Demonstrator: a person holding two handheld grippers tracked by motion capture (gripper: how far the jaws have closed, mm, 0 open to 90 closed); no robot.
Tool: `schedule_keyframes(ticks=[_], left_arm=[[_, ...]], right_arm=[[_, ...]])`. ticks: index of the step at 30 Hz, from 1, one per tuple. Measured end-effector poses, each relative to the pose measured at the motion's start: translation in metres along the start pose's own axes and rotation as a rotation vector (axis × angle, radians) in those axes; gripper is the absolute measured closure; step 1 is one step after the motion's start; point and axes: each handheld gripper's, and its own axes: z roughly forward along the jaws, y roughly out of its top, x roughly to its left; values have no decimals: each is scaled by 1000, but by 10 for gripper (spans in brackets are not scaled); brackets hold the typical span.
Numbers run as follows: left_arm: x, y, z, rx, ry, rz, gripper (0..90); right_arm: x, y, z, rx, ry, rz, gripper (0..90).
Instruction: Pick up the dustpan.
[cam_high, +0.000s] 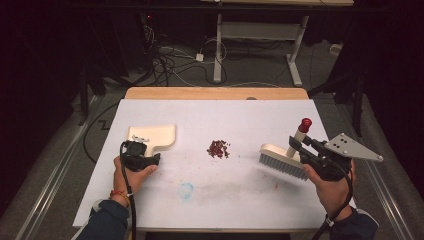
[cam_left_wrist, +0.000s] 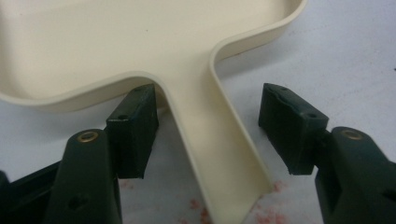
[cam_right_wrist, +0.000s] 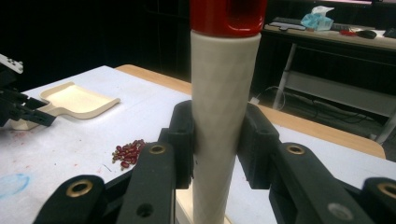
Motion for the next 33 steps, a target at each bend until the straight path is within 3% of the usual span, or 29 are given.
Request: schedule_keyframes(ticks=[4,8,12,20,22,23,28,33], left_arm=[[2,0,0,-1,7,-4,456],[0,4,0,14,9,29,629],[2,5,-1,21,-2,40,632],[1,9,-13,24,4,125,637],[0,8,-22,17,-22,161,637],[0,8,-22,17,-22,161,637],[-3,0,-44,13,-46,236,637],[-5,-8,-55,19,-105,273,637]], right_arm=[[0,0,0,0,0,0,695],[0,-1,2,12,3,9,695],[1,-1,3,15,9,9,694],[-1,-3,5,17,10,10,695],[-2,-4,5,18,8,19,695],[-2,-4,6,18,8,21,695],[-5,-5,11,24,4,24,695],[-8,-5,11,24,-4,25,695]])
